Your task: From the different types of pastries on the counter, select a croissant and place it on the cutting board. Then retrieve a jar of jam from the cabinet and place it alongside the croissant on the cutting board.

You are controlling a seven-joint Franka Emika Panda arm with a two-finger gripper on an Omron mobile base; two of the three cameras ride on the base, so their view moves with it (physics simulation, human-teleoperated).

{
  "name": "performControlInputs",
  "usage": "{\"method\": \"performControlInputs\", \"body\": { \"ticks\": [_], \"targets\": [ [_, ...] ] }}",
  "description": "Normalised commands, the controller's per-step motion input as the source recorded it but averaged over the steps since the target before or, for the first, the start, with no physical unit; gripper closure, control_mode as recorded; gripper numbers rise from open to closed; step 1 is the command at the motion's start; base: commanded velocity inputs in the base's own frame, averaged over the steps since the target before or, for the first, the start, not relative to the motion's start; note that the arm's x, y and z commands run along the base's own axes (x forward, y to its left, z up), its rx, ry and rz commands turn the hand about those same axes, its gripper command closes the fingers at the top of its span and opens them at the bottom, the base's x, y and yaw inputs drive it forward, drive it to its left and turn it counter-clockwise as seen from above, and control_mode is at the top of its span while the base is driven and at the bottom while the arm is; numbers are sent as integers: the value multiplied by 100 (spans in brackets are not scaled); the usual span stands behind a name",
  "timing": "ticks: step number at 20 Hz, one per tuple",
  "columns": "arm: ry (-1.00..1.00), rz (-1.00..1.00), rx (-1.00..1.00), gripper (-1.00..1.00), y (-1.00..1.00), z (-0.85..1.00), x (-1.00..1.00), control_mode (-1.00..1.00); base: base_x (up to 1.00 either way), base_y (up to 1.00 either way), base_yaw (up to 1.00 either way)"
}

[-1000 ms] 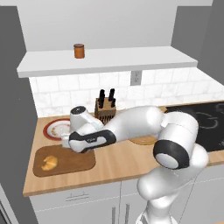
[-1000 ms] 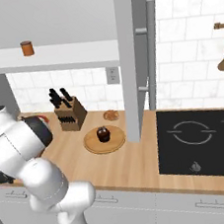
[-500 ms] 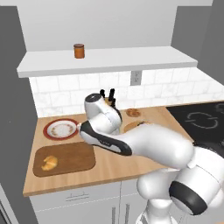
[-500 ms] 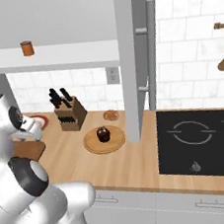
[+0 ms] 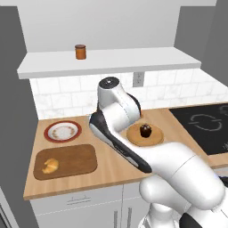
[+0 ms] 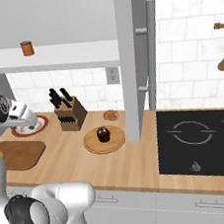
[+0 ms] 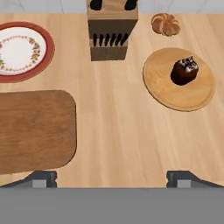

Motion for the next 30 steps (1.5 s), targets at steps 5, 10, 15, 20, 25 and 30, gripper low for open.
{"method": "performControlInputs", "body": {
  "ticks": [5,10,15,20,25,30],
  "targets": [
    [-22,28,0,-100,-7,82,-2,-100,0,0,0],
    [-30,26,0,-100,-6,71,12,-100,0,0,0],
    [-39,21,1,-100,-3,56,11,-100,0,0,0],
    [-37,14,7,-100,0,57,1,-100,0,0,0],
    [-13,6,12,-100,0,84,0,-100,0,0,0],
    [-3,1,10,-100,0,38,-2,-100,0,0,0]
  ]
}}
